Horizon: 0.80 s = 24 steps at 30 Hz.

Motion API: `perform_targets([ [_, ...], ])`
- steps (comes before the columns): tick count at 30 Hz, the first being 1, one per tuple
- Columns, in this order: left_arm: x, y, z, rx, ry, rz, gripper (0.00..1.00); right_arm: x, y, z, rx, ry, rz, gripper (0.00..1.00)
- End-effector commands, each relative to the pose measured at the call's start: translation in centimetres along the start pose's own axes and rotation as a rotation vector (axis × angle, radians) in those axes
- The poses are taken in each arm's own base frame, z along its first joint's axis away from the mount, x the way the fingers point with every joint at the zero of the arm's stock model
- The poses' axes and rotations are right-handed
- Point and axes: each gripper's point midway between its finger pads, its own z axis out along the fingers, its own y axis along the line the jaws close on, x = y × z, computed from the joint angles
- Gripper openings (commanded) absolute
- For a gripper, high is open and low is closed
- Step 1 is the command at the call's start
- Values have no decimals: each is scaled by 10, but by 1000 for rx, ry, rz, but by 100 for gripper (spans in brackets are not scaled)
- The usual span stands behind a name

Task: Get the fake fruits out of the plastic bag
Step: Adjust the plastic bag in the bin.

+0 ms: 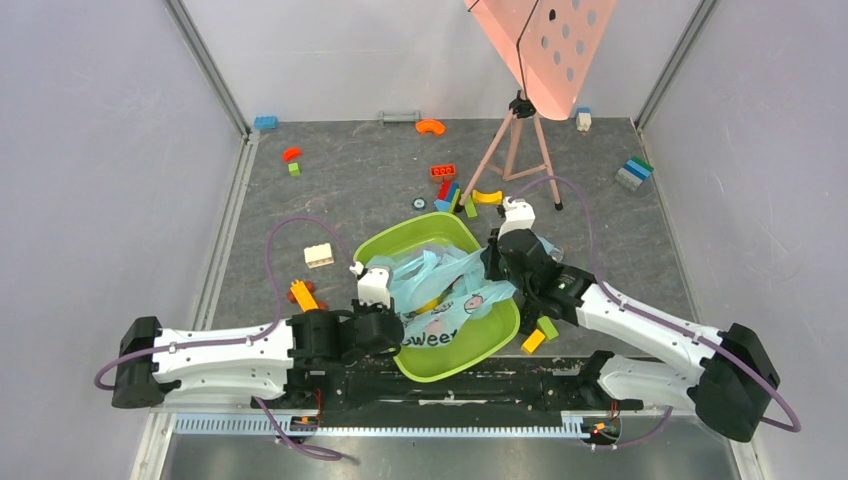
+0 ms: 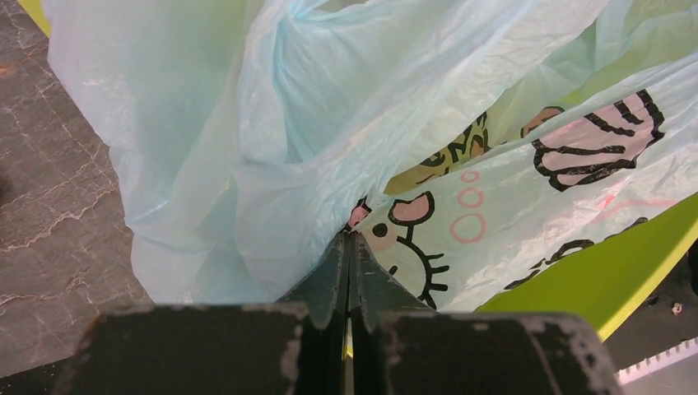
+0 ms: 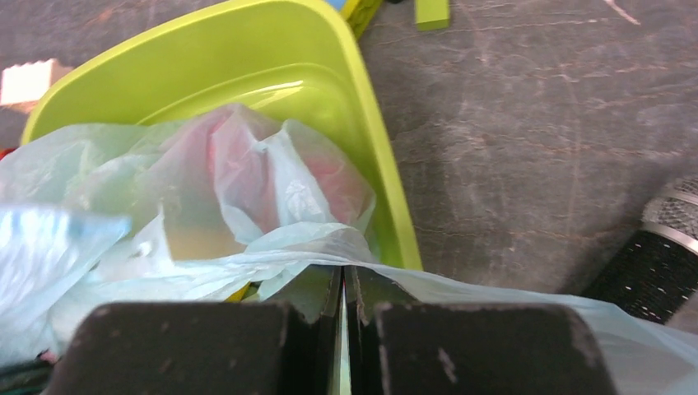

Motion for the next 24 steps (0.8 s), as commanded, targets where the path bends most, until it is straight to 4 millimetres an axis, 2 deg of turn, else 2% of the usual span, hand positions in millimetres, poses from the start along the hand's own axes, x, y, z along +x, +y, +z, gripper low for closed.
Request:
perform_targets([
  [1,-22,-9,-6,5,-57,-20,2,-7,35,-9,-210,-25,-33,0],
  [5,-49,-38,-12,62,-102,-4,2,-8,65,-23,-308,-37,-75,0],
  [7,-58,-52,-13,82,-116,7,2,-8,80,-30,-340,-28,-96,0],
  [10,-63,-69,-10,103,-114,31,2,2,97,-38,-373,0,-124,0],
  [15,-52,-83,2,117,-76,54,2,22,106,-44,-398,37,-95,0],
  [19,-41,-81,15,87,-64,67,2,37,113,-47,-434,58,-53,0],
  [24,-38,-79,30,27,-75,98,2,59,120,-45,-451,88,-44,0],
])
